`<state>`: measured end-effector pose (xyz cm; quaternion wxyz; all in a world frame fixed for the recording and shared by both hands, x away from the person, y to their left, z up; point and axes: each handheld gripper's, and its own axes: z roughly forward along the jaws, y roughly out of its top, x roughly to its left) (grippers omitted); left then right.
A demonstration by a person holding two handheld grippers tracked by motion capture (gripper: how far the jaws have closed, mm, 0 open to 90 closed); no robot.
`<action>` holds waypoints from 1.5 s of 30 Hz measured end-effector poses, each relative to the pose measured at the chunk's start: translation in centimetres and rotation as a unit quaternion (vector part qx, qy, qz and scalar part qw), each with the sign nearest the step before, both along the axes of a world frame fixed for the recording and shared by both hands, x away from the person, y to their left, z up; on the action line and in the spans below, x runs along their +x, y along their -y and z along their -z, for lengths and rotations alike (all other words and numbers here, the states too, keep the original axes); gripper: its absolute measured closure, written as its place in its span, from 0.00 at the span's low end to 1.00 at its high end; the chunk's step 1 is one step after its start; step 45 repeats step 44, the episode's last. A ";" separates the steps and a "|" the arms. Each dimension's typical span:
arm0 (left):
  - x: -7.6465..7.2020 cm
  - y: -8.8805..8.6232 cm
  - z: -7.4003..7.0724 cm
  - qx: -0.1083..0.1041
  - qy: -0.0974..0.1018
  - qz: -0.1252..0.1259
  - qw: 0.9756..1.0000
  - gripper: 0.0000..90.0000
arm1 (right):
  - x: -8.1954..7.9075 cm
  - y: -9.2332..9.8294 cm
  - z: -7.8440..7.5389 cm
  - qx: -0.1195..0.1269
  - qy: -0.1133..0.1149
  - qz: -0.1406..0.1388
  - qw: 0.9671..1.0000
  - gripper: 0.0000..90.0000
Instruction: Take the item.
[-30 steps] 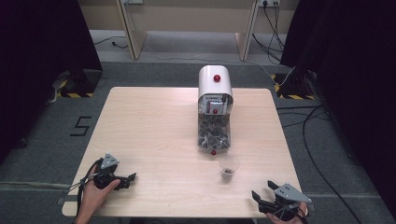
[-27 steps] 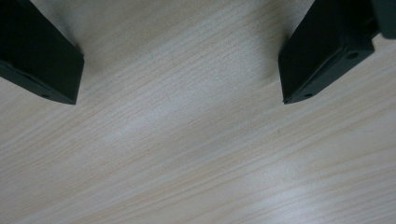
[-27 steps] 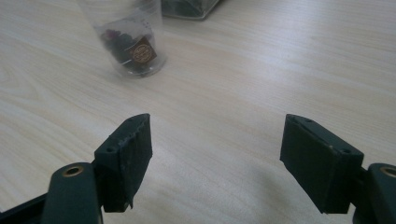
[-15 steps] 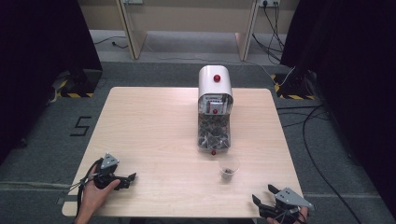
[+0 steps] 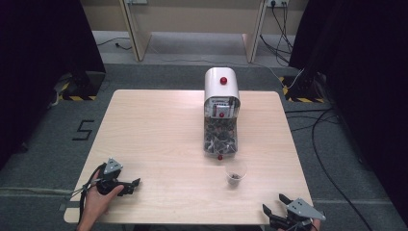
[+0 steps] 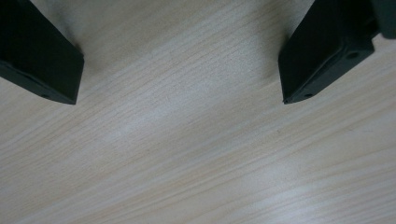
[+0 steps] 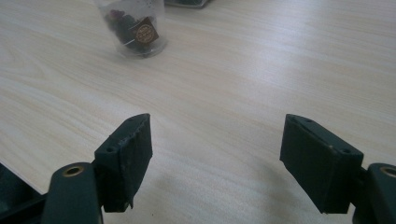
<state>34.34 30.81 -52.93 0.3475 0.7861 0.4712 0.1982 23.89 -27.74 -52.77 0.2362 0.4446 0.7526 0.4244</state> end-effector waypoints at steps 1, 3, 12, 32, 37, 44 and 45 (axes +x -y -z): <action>0.0 0.0 0.0 0.000 0.000 0.000 1.000 0.00 | 0.0 0.0 0.0 0.000 0.000 0.001 1.000 0.29; 0.0 0.0 0.0 0.000 0.000 0.000 1.000 0.00 | -0.1 0.0 0.1 0.001 -0.002 0.002 1.000 0.29; 0.0 0.0 0.0 0.000 0.000 0.000 1.000 0.00 | -0.6 0.2 0.5 -0.004 -0.007 0.003 1.000 0.29; 0.0 0.0 0.0 0.000 0.000 0.000 1.000 0.00 | -2.2 0.6 1.2 -0.014 0.006 0.006 1.000 0.27; 0.0 0.0 0.0 0.000 0.000 0.000 1.000 0.00 | -2.3 0.6 1.2 -0.012 0.008 0.006 1.000 0.27; 0.0 0.0 0.0 0.000 0.000 0.000 1.000 0.00 | -2.3 0.6 1.2 -0.012 0.009 0.006 1.000 0.27; 0.0 0.0 0.0 0.000 0.000 0.000 1.000 0.00 | -2.3 0.6 1.2 -0.012 0.009 0.006 1.000 0.27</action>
